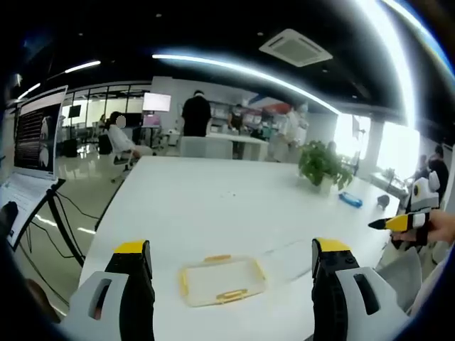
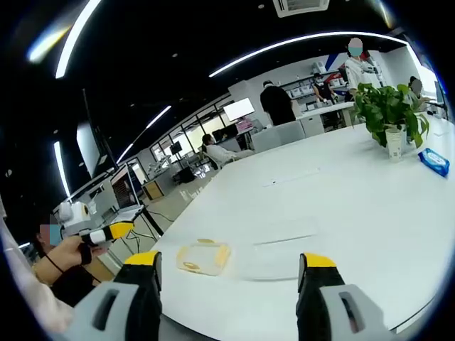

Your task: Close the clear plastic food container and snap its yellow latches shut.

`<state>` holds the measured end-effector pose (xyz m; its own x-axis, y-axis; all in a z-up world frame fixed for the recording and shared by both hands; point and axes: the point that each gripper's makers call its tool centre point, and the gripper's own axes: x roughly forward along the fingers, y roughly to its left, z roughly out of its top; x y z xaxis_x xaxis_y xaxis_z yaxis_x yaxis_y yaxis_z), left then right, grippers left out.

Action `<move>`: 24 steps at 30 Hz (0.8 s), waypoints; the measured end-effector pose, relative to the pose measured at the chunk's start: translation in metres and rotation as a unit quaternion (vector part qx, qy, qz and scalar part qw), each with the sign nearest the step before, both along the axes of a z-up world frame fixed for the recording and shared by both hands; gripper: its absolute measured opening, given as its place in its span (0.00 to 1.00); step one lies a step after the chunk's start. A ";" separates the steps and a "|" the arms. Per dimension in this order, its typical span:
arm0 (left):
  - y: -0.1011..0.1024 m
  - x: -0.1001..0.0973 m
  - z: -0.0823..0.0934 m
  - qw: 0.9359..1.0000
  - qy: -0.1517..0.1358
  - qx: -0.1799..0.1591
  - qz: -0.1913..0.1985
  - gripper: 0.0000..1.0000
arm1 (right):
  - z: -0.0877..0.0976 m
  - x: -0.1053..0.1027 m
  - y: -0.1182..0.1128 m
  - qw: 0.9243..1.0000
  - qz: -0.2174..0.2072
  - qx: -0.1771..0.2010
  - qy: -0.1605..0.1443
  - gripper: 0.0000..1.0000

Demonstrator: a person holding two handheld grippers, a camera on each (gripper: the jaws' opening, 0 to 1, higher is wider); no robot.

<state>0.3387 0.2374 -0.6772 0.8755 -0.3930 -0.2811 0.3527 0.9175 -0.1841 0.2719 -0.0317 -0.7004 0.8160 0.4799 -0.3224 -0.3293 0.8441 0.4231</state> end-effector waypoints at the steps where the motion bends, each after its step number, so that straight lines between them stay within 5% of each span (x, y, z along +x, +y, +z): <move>1: -0.001 0.000 0.000 1.000 0.001 -0.001 0.000 0.92 | 0.000 0.000 0.001 1.000 0.001 0.000 0.000 0.78; 24: -0.007 -0.001 -0.009 1.000 0.019 0.004 -0.011 0.89 | -0.005 -0.001 0.013 0.999 0.031 -0.015 0.002 0.76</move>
